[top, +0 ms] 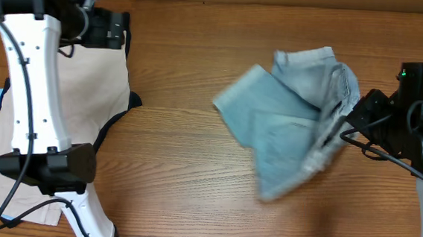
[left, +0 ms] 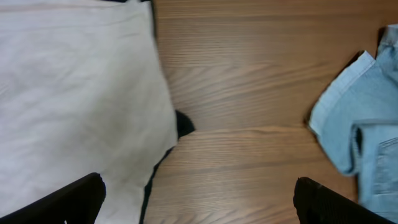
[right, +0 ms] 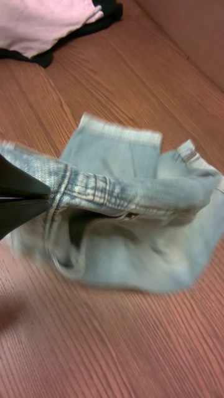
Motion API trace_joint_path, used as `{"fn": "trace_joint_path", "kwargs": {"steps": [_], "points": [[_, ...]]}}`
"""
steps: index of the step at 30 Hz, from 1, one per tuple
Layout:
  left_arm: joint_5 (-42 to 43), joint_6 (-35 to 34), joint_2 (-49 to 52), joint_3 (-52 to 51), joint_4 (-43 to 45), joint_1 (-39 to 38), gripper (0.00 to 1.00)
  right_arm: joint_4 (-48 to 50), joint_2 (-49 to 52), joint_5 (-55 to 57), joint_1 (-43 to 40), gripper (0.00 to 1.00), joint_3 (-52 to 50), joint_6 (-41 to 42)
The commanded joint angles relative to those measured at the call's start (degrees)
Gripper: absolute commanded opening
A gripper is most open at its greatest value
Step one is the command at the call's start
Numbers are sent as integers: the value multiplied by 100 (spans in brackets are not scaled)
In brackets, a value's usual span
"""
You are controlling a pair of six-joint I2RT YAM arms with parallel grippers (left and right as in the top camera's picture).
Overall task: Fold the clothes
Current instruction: 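Lift and drag the shorts rightward with the right gripper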
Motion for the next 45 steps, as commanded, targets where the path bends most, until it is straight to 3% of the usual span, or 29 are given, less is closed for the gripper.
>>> {"fn": "trace_joint_path", "kwargs": {"steps": [1,11,22,25,27,31,45], "points": [[229,315,46,-26,4,-426,100,66,-7,96,-96,4,2,-63],[398,614,498,-31,50,-1637,100,234,-9,153,-374,4,2,-221],[756,997,2055,-31,708,-3261,100,472,-7,131,-564,4,2,-345],[503,885,2524,-31,903,-3593,100,527,-7,131,-564,4,2,-345],[-197,520,2863,-31,953,-3777,100,553,-7,131,-564,4,2,-348],[-811,170,3296,-31,953,-3908,100,560,-7,131,-564,4,2,-369],[-1185,87,3668,-31,1182,-3849,100,568,26,160,-564,4,2,-372]]}}
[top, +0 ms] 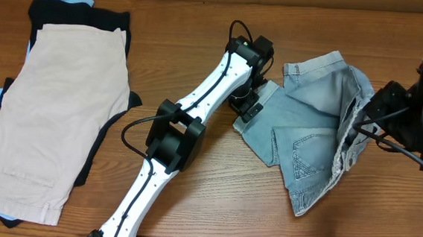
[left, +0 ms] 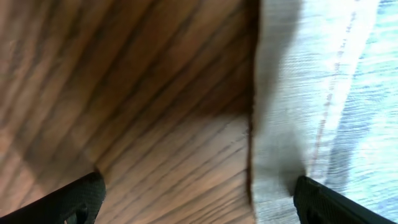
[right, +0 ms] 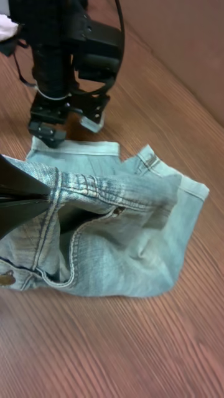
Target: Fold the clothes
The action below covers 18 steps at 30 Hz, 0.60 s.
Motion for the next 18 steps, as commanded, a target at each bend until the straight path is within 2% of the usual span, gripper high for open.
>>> {"fn": "trace_joint_path", "kwargs": {"steps": [1,7,18], "points": [[-446,-90,85,-9,28,46,100,81,-31,20,-17,4,35,-28],[-1241,-686,94,-9,-229,243,100,79,-31,101,-17,4,35,-26],[-1082,-914,83,-7,-1106,1735,100,85,339,190,-17,4,35,-186]]}}
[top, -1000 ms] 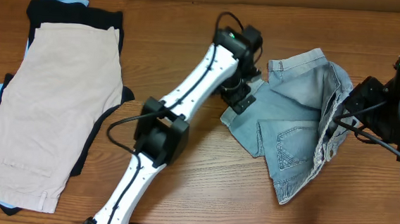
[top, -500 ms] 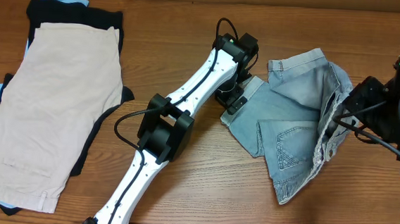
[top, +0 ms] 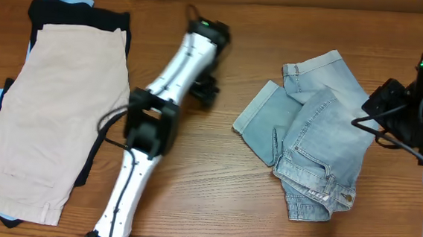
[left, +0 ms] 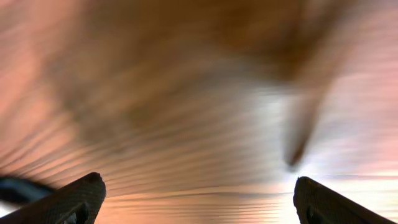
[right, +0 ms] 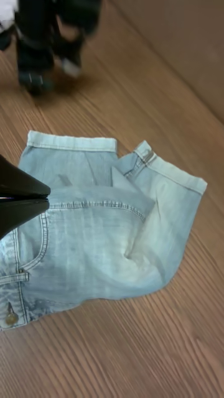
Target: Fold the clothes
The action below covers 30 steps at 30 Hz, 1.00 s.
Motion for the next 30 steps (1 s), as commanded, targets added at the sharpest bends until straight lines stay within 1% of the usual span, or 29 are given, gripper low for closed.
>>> {"fn": "trace_joint_path", "kwargs": {"steps": [1,2,4,6,7,8,10,15,21,25,26,30], "points": [[52,-144,74,-7,-107,533,100,33,267,-35,-4,5,35,-350],[181,-96,63,-7,-101,651,100,26,367,-151,22,11,33,-525],[544,35,55,-2,-42,824,100,-35,623,-455,107,27,33,-905],[949,92,55,2,35,984,100,-138,938,-570,278,47,11,-1058],[1084,92,55,2,68,1040,100,-164,1075,-573,363,52,-15,-1067],[1279,94,55,2,111,1119,100,-160,1322,-573,544,64,-111,-1064],[1405,111,55,2,166,1180,100,-98,1591,-573,767,70,-293,-1056],[1436,229,55,2,286,1178,100,240,1989,-581,1276,71,-1086,-734],[1596,302,55,2,597,1154,100,841,1993,-597,1864,71,-2328,-264],[1648,302,55,2,691,1154,100,1252,1993,-584,2116,69,-2944,-20],[1648,302,55,2,688,1154,100,1344,1993,-560,2138,67,-3045,48],[1648,302,55,2,680,1154,100,1523,1993,-17,2135,52,-3252,520]]}}
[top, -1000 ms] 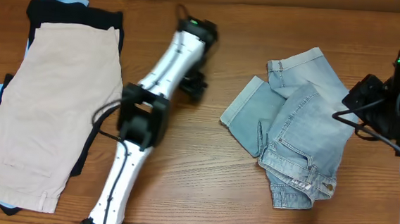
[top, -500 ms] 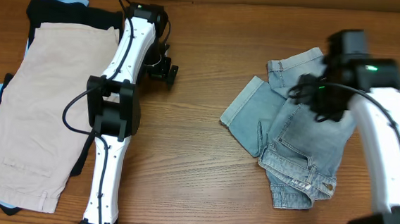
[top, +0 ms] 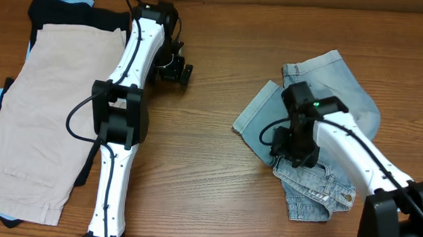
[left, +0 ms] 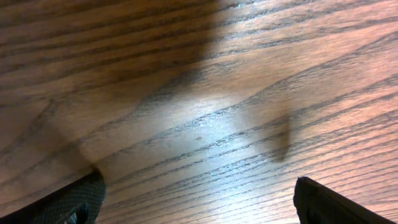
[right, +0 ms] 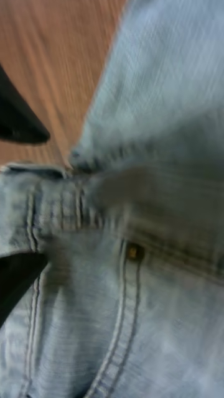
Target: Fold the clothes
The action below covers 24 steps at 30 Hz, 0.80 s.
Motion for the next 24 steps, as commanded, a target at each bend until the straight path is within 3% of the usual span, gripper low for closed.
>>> {"fn": "trace_joint_path", "kwargs": {"steps": [1,7,11,13,17,24], "points": [[133,116,55,2,11,-28,100,66,-55,680,-15,45,-81,581],[136,114,55,2,22,-50,100,109,-55,1438,-20,28,-83,726],[136,114,55,2,72,-114,100,199,-55,1281,9,25,-92,595],[133,116,55,2,101,-151,100,310,-55,828,48,28,-92,271],[133,118,55,2,111,-201,100,494,-55,240,125,45,-94,79],[133,120,55,2,142,-201,100,662,-52,249,188,47,-575,83]]}}
